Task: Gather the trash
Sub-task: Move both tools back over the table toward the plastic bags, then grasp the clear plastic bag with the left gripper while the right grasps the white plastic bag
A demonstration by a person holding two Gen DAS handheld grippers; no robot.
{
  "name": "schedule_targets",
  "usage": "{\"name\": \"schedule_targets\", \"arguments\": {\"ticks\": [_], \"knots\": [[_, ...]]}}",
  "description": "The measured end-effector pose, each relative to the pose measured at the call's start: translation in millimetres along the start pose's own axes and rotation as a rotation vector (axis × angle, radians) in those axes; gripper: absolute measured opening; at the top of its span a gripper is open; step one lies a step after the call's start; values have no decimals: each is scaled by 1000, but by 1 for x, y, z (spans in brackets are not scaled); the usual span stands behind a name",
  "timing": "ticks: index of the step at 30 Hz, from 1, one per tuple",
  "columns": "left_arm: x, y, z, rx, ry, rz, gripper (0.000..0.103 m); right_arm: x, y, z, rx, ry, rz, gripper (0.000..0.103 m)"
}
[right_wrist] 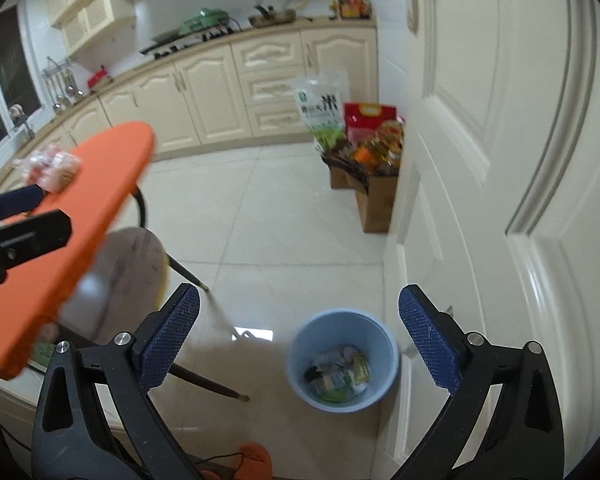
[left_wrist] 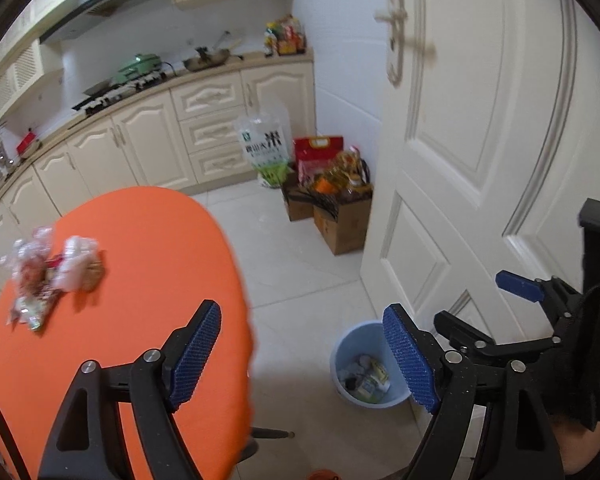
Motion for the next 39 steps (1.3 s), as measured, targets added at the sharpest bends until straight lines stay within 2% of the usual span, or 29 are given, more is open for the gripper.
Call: {"name": "schedule_targets", "arguments": {"ticks": [3, 8, 14, 17, 20, 25, 28, 30, 35, 39], "knots": [[28, -3, -31, -48, 7, -32, 86, 33, 23, -24, -54, 32, -39, 101], [90, -8, -73, -116, 46, -92, 89, 99, 64, -45, -117, 91, -125, 103], [185, -14, -106, -177, 156, -169, 91, 175, 102, -43, -153, 165, -209, 103], [223, -10, -109, -188, 219, -199, 91, 205, 119, -29, -150, 196, -239, 103], [264, -7, -102, -195, 269, -258, 92, 231, 135, -11, -141, 205, -269, 103], [315, 5, -71, -175, 285, -289, 92, 259, 155, 37, -90, 231, -292, 103], [337, 22, -39, -143, 248, -306, 91, 264, 160, 63, -63, 246, -294, 103], [344, 36, -18, -111, 267, -308, 86, 267, 164, 79, -50, 256, -292, 103], [348, 67, 28, -76, 265, -265, 85, 278, 178, 117, -23, 275, -295, 103], [353, 94, 58, -66, 278, -256, 76, 288, 191, 136, -17, 296, -300, 103]]}}
Point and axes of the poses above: each gripper's, at about its wrist camera, not at the fingertips, and z roughly the way its jaws point, x to its left, y to its top, the point moved 1 cm from there along z, roughly the way its jaws point, and after that the axes turned 13 degrees about -z, right-handed, at the moved point
